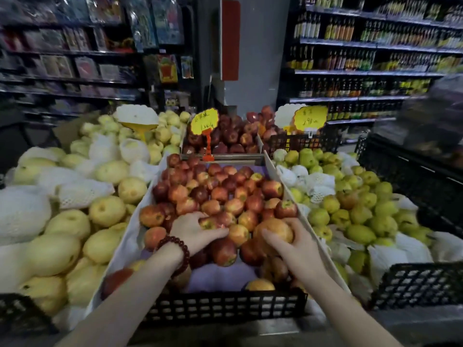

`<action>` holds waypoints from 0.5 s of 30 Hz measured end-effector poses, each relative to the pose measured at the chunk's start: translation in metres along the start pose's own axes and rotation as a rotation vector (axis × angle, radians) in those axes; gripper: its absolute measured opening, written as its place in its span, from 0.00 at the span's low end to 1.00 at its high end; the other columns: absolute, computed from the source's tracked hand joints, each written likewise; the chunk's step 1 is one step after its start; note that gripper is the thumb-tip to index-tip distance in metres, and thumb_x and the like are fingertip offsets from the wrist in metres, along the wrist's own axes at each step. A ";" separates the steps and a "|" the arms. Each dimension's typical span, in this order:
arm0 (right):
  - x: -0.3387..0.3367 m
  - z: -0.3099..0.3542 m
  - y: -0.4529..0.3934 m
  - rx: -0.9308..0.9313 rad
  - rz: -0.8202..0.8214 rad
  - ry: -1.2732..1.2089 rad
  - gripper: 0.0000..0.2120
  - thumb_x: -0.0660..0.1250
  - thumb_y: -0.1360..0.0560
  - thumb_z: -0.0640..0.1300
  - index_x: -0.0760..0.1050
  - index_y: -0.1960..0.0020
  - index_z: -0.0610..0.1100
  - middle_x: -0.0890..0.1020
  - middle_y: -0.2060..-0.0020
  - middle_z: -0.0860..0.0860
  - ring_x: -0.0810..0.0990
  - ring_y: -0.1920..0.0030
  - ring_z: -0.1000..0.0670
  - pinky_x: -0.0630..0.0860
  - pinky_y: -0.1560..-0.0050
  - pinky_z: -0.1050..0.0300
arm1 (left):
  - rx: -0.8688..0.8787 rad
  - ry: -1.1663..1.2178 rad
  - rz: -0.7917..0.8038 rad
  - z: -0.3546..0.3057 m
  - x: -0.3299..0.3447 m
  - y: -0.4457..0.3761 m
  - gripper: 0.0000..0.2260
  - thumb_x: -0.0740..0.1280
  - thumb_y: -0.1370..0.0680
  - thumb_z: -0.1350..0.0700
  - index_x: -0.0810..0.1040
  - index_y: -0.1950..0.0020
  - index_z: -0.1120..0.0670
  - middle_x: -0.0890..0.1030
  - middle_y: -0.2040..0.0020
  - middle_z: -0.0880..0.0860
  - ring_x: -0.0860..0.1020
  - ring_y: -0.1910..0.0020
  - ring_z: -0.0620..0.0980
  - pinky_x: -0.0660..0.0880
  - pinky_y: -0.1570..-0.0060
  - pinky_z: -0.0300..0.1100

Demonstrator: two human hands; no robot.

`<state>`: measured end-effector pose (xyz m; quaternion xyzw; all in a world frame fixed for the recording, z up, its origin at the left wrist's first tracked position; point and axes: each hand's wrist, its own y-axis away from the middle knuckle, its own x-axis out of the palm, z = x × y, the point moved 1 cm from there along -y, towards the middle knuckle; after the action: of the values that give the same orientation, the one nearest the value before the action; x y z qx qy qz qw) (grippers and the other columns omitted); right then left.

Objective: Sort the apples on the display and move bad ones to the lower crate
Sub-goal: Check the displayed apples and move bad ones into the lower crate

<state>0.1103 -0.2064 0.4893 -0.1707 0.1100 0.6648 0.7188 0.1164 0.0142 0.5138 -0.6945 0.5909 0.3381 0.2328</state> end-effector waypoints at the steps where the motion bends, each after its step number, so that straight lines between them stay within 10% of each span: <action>1: 0.007 -0.001 -0.006 0.004 0.027 0.077 0.22 0.75 0.32 0.55 0.74 0.43 0.50 0.81 0.52 0.53 0.78 0.51 0.52 0.69 0.53 0.61 | -0.023 -0.057 0.042 0.004 0.006 -0.008 0.29 0.73 0.39 0.34 0.81 0.46 0.51 0.80 0.49 0.48 0.78 0.46 0.50 0.73 0.51 0.38; 7: 0.060 -0.025 -0.028 -0.027 0.381 0.493 0.26 0.73 0.33 0.49 0.69 0.40 0.44 0.80 0.50 0.47 0.80 0.47 0.43 0.72 0.56 0.58 | -0.001 -0.264 0.234 0.023 0.045 -0.018 0.17 0.68 0.34 0.40 0.77 0.56 0.51 0.77 0.53 0.50 0.77 0.52 0.50 0.75 0.53 0.39; 15: 0.107 -0.056 -0.041 -0.092 0.592 0.941 0.21 0.60 0.23 0.33 0.64 0.32 0.43 0.71 0.35 0.42 0.70 0.35 0.37 0.73 0.38 0.46 | 0.036 -0.506 0.438 0.052 0.067 -0.029 0.22 0.62 0.24 0.56 0.66 0.29 0.49 0.67 0.31 0.53 0.68 0.32 0.54 0.72 0.37 0.49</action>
<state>0.1645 -0.1326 0.4005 -0.4422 0.4333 0.6946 0.3664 0.1399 0.0128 0.4272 -0.4410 0.6556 0.5311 0.3061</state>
